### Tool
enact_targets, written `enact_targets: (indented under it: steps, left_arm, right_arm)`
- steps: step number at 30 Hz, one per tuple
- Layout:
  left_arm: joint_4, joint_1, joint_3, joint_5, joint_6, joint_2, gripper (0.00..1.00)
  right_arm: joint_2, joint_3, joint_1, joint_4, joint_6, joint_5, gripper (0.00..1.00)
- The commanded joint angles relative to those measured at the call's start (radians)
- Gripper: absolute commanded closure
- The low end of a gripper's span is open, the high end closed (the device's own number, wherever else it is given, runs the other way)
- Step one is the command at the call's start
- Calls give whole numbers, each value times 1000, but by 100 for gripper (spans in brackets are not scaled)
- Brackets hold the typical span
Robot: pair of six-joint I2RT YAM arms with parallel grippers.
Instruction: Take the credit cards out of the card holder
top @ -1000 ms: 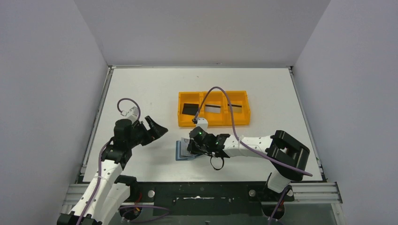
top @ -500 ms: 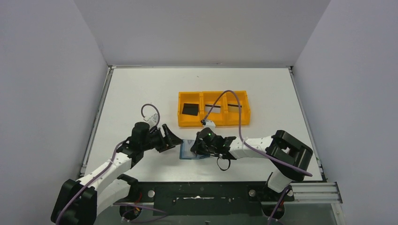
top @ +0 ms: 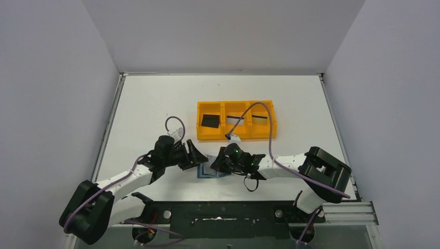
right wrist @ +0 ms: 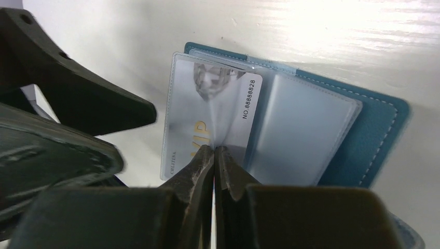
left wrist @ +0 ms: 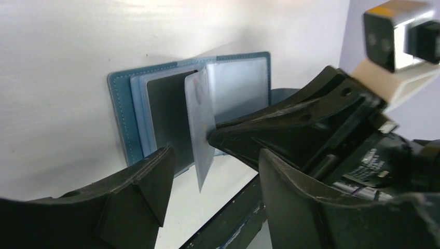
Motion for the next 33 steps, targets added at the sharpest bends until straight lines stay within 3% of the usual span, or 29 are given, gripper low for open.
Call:
enact_targets:
  steps: [1, 8, 17, 21, 28, 33]
  left_arm:
    - [48, -57, 60, -11, 3, 84, 45]
    - [80, -85, 23, -116, -63, 86, 52]
    - [206, -100, 32, -7, -58, 163, 73]
    - [225, -107, 40, 9, -50, 201, 74]
    - [240, -126, 82, 27, -31, 252, 74]
    - [229, -148, 134, 35, -12, 294, 74]
  right_arm:
    - [-38, -6, -10, 104, 18, -11, 100]
    - [-37, -15, -12, 109, 21, -16, 100]
    - [-46, -35, -25, 124, 35, -25, 100]
    - [-60, -30, -27, 105, 29, -17, 99]
    - [-131, 8, -28, -88, 20, 106, 77]
    - [-186, 50, -28, -275, 21, 242, 74]
